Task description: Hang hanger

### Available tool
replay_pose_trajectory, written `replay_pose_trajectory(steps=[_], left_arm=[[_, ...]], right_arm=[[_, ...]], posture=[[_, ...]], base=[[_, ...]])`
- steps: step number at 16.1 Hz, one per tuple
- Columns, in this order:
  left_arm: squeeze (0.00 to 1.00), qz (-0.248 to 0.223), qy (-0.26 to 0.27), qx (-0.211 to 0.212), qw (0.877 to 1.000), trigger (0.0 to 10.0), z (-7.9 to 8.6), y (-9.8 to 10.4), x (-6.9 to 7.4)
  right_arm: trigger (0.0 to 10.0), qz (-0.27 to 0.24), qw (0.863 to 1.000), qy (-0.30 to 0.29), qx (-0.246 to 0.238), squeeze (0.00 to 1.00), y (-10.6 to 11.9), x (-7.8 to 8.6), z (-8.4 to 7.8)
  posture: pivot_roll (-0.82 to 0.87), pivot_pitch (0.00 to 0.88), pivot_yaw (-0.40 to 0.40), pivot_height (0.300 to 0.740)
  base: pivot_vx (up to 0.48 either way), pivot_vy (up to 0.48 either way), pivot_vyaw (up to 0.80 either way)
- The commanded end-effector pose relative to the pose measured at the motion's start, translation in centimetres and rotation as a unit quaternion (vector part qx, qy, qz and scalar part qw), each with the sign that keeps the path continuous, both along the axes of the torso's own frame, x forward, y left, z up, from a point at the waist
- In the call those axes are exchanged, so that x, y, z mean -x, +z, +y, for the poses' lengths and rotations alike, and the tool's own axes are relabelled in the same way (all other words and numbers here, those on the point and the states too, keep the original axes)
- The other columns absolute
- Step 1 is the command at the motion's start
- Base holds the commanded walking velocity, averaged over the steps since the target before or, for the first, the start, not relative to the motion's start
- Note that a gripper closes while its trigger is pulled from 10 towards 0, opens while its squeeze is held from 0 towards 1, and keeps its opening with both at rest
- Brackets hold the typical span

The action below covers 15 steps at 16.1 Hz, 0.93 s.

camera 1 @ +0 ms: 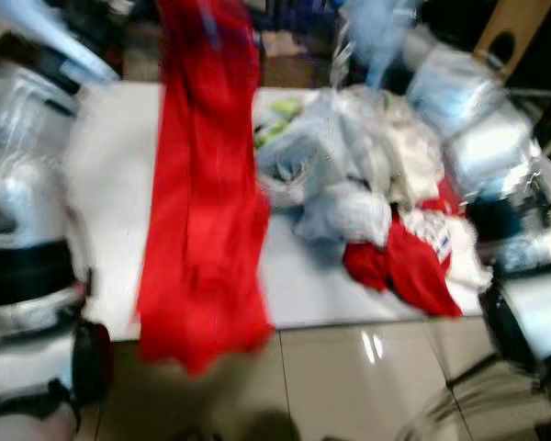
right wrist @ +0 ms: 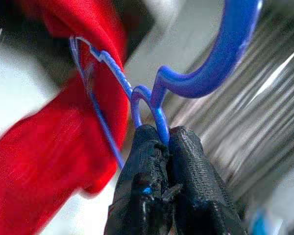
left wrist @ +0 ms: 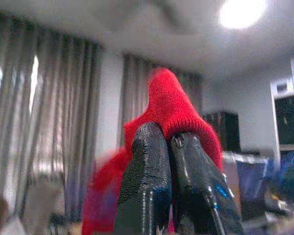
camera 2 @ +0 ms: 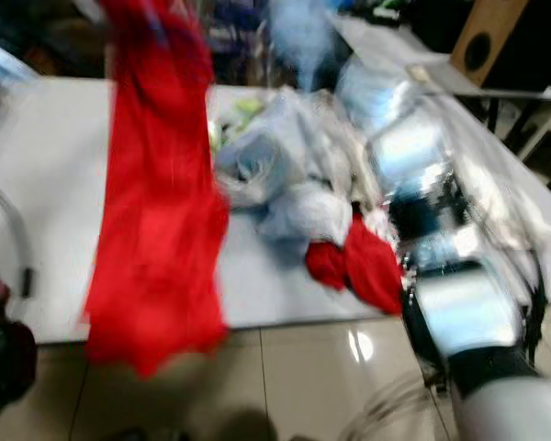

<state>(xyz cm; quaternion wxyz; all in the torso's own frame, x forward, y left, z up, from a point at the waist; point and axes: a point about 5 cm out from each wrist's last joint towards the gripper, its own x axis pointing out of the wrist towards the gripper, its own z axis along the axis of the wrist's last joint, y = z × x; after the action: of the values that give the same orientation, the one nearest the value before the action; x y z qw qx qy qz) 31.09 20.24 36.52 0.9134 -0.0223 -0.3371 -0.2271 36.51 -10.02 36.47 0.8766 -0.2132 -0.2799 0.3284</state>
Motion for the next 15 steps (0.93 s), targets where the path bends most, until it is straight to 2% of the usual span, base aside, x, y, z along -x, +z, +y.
replay_pose_trajectory(steps=[1, 2, 3, 4, 5, 6, 7, 8, 9, 10, 11, 12, 13, 15], left_arm=[[0.0, -0.007, -0.025, -0.006, 1.0, 10.0, -1.3, 0.4, 0.1], [0.0, 0.0, -0.023, -0.011, 1.0, 10.0, -1.5, 0.0, 0.0], [0.0, 0.027, -0.019, -0.035, 0.999, 10.0, -2.2, -1.4, -0.5], [0.0, 0.037, -0.019, -0.044, 0.998, 10.0, -2.6, -2.0, -0.6], [0.0, 0.05, -0.023, -0.052, 0.997, 10.0, -3.0, -2.8, -0.8], [0.0, 0.112, -0.002, -0.084, 0.99, 10.0, -4.0, -6.2, -1.8], [0.0, 0.172, 0.043, -0.133, 0.975, 10.0, -4.2, -9.5, -2.7], [0.0, 0.172, 0.043, -0.133, 0.975, 10.0, -4.2, -9.5, -2.7], [0.0, 0.222, 0.097, -0.178, 0.954, 10.0, -3.8, -12.4, -3.5], [0.0, 0.248, 0.115, -0.184, 0.944, 10.0, -3.5, -13.8, -3.7], [0.0, 0.281, 0.125, -0.189, 0.932, 10.0, -3.3, -15.6, -3.9], [0.0, 0.291, 0.132, -0.216, 0.923, 10.0, -3.3, -16.8, -4.0], [0.0, 0.313, 0.164, -0.23, 0.907, 10.0, -2.6, -18.2, -4.4], [0.0, 0.323, 0.186, -0.241, 0.896, 10.0, -2.1, -18.9, -4.6]], right_arm=[[10.0, 0.001, 0.999, -0.015, -0.035, 0.0, -0.3, -0.3, -1.6], [10.0, 0.005, 0.999, -0.007, -0.031, 0.0, -0.9, -0.3, -1.3], [10.0, 0.019, 1.0, -0.005, 0.017, 0.0, -3.5, -0.7, -0.7], [10.0, 0.023, 0.999, -0.004, 0.037, 0.0, -4.6, -0.8, -0.5], [10.0, 0.035, 0.999, -0.003, 0.037, 0.0, -5.6, -0.8, -0.4], [10.0, 0.072, 0.997, -0.007, 0.039, 0.0, -8.3, -0.6, -0.6], [10.0, 0.096, 0.993, -0.009, 0.061, 0.0, -10.6, -0.1, -0.8], [10.0, 0.096, 0.993, -0.009, 0.061, 0.0, -10.6, -0.1, -0.8], [10.0, 0.122, 0.988, 0.011, 0.097, 0.0, -12.5, 0.8, -1.0], [10.0, 0.146, 0.981, 0.043, 0.12, 0.0, -13.5, 1.8, -1.2], [10.0, 0.18, 0.966, 0.09, 0.161, 0.0, -14.6, 3.5, -1.7], [10.0, 0.194, 0.952, 0.119, 0.203, 0.0, -15.4, 4.7, -2.3], [10.0, 0.238, 0.924, 0.148, 0.258, 0.0, -16.0, 6.5, -3.8], [10.0, 0.262, 0.908, 0.158, 0.287, 0.0, -16.0, 7.5, -4.8]], posture=[[-0.05, 0.0, -0.068, 0.74], [-0.05, 0.0, -0.065, 0.74], [-0.06, 0.0, -0.062, 0.74], [-0.06, 0.0, -0.059, 0.74], [-0.06, 0.0, -0.057, 0.74], [-0.06, 0.0, -0.047, 0.74], [-0.07, 0.0, -0.039, 0.74], [-0.07, 0.0, -0.039, 0.74], [-0.07, 0.0, -0.034, 0.74], [-0.08, 0.0, -0.026, 0.74], [-0.08, 0.0, -0.026, 0.74], [-0.09, 0.0, -0.02, 0.74], [-0.09, 0.0, -0.014, 0.74], [-0.09, 0.0, -0.014, 0.74]], base=[[0.36, 0.0, 0.0], [0.356, 0.0, 0.0], [0.3, 0.0, 0.0], [0.3, 0.0, 0.0], [0.0, 0.0, 0.0], [0.0, 0.0, 0.0], [0.0, 0.0, 0.0], [0.0, 0.0, 0.0], [0.0, 0.0, 0.0], [0.0, 0.0, 0.0], [0.0, 0.0, 0.0], [0.0, 0.0, 0.0], [0.0, 0.0, 0.0], [0.0, 0.0, 0.0]])
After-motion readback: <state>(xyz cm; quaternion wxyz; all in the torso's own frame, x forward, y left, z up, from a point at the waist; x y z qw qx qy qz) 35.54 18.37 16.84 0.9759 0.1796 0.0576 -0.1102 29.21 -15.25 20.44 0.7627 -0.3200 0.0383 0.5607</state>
